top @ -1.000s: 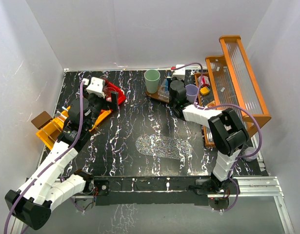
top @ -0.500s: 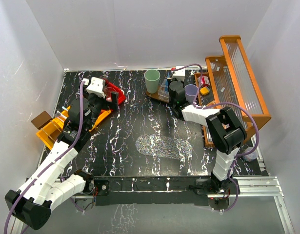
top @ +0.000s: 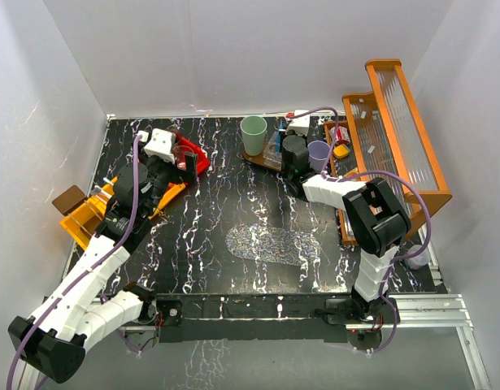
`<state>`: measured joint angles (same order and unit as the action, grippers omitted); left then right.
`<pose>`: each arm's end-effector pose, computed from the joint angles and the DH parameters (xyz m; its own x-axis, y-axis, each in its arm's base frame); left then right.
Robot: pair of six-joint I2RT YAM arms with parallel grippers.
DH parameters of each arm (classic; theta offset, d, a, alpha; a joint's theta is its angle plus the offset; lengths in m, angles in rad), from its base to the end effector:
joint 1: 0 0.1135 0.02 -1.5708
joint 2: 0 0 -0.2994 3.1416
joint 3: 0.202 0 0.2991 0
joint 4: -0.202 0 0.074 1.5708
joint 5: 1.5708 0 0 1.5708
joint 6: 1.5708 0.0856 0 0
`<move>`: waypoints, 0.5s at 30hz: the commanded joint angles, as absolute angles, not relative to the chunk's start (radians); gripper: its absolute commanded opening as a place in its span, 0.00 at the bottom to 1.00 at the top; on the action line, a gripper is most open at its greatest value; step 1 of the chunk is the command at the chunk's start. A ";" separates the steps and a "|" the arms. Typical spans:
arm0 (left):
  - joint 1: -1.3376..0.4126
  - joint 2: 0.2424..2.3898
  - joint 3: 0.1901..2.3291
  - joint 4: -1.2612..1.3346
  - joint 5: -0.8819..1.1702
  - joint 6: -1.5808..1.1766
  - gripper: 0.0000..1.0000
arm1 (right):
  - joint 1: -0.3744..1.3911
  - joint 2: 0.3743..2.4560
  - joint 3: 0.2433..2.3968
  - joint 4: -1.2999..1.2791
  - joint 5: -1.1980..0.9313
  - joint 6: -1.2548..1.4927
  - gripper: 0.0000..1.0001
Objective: Prepare toiletry sets of a toothbrush and toothpaste on the tray
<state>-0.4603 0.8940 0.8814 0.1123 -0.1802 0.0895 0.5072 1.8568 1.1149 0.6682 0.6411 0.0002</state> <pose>0.2610 -0.1123 0.4190 0.1136 0.0418 -0.9926 0.2682 0.9607 0.0712 0.4648 0.1997 0.2365 -0.0643 -0.0356 -0.9973 0.1321 0.9903 -0.0438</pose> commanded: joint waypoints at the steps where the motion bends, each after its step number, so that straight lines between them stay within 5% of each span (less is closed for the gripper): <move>1: -0.457 0.881 0.873 0.145 -0.179 0.098 0.96 | 0.502 1.843 1.114 0.752 0.663 0.006 0.21; 7: -0.457 0.884 0.867 0.151 -0.177 0.092 0.96 | 0.502 1.771 1.108 0.686 0.666 0.018 0.44; 15: -0.457 0.924 0.857 0.157 -0.190 0.072 0.96 | 0.502 1.425 1.054 0.204 0.507 0.209 0.71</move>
